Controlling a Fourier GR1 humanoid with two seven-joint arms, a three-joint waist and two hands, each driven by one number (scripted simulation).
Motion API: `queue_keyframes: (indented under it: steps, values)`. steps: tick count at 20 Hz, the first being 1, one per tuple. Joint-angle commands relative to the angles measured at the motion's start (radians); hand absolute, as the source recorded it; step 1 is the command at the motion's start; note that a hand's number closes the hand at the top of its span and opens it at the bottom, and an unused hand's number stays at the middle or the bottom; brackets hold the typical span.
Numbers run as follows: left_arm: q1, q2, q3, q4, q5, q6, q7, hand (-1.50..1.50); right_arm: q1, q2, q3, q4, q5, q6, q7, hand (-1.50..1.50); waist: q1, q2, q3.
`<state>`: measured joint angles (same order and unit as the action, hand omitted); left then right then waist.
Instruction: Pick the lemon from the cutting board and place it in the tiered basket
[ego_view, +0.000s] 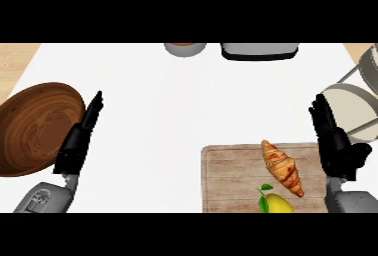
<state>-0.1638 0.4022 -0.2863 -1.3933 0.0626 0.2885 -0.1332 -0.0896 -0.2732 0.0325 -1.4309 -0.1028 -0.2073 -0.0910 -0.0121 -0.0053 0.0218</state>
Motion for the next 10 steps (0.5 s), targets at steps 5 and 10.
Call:
queue_keyframes:
  steps: [5,10]
  values:
    - [0.016,-0.032,0.033,0.007,0.103,-0.046,0.090,0.00,-0.023,0.022,0.364,-0.269,-0.024,0.411,-0.191,1.50,0.052,-0.016,-0.022]
    - [0.077,0.003,0.101,-0.090,0.244,-0.112,0.235,0.00,0.331,-0.015,0.360,-0.297,0.209,0.125,-0.254,-1.50,-0.006,-0.005,-0.020]
